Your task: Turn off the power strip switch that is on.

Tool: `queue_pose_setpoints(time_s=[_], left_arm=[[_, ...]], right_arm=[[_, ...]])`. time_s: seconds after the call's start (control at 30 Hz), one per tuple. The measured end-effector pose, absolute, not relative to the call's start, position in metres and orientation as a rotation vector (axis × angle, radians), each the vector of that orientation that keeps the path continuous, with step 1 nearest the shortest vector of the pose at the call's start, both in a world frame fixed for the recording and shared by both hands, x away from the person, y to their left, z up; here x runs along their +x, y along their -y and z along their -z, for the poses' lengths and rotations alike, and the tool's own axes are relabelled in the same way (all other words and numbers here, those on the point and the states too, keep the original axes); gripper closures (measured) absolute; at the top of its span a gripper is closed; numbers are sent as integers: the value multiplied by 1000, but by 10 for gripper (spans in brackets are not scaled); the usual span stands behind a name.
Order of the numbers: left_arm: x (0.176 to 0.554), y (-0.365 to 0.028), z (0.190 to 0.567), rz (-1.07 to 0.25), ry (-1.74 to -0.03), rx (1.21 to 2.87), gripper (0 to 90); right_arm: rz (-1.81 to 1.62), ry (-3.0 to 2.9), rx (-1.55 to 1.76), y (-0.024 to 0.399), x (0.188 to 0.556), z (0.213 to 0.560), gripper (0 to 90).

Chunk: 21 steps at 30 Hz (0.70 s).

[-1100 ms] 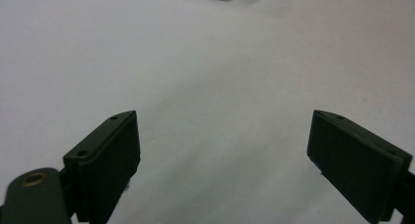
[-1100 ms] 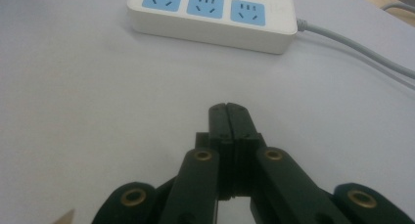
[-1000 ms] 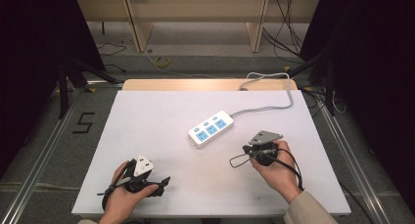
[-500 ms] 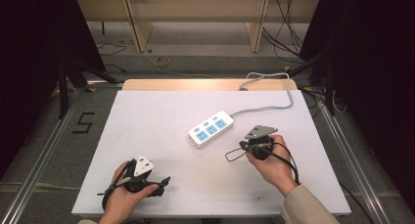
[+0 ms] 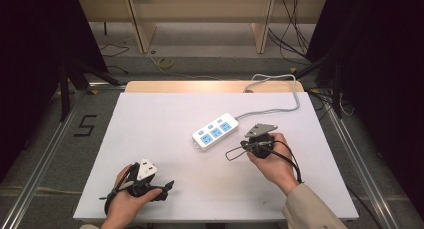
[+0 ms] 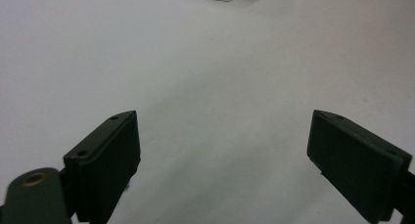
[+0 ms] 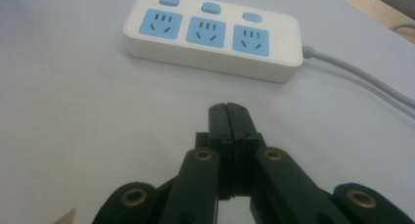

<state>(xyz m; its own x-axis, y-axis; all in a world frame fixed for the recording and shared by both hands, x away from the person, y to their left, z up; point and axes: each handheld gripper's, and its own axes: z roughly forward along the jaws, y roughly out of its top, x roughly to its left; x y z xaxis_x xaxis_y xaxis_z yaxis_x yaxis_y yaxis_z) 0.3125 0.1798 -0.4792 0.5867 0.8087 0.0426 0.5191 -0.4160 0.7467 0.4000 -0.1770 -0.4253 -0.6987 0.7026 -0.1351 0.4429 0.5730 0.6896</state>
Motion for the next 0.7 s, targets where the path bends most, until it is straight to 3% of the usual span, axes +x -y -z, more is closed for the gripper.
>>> queue_pose_setpoints(time_s=[0.7], left_arm=[[312,-179,479,-525,-1050,2105,121]], right_arm=[[-883,-2429,920,164,415,423,900]])
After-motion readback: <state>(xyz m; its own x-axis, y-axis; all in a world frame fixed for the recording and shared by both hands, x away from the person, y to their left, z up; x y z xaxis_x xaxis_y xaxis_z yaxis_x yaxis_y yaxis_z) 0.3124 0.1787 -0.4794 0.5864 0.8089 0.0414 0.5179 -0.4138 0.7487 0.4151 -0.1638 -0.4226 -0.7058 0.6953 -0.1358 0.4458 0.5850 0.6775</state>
